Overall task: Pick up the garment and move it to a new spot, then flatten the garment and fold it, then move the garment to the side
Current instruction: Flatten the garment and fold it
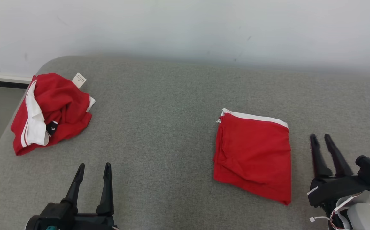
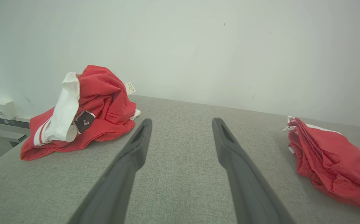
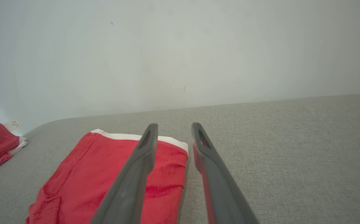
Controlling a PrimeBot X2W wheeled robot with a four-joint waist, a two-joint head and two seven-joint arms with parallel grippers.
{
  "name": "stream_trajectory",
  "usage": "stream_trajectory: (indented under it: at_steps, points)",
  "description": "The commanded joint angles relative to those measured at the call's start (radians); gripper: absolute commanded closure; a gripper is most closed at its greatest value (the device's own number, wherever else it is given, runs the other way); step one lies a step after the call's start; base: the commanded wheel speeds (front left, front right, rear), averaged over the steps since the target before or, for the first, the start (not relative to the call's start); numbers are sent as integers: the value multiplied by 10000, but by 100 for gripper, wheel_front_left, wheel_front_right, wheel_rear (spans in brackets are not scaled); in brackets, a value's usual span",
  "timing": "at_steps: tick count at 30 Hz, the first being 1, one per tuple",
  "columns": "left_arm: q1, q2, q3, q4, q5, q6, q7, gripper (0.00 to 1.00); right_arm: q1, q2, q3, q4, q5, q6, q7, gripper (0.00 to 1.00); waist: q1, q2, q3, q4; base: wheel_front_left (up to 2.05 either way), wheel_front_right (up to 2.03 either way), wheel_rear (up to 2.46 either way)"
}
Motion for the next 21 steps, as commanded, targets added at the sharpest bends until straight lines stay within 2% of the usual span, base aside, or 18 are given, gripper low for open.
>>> stream_trajectory:
  at_steps: [1,10,16,21]
  points:
    - [-58,52,-49,-30,70,10,-32,0,97,-20,-100,128,-225,-20,1,100,-1,-1,55,96,0,0,0]
    - [-348,85,-246,11,38,10,-30,0,-848,144,307,1476,-1120,-20,-2,100,-1,-1,443,476,0,0,0]
    - [-468,108,-336,117,-5,10,-32,0,-1485,462,705,2727,-1487,-20,-3,100,-1,-1,524,757,0,0,0]
    - [-499,77,-331,138,-27,10,-32,0,-1456,861,938,3163,-1428,-20,-1,100,-1,-1,545,946,0,0,0]
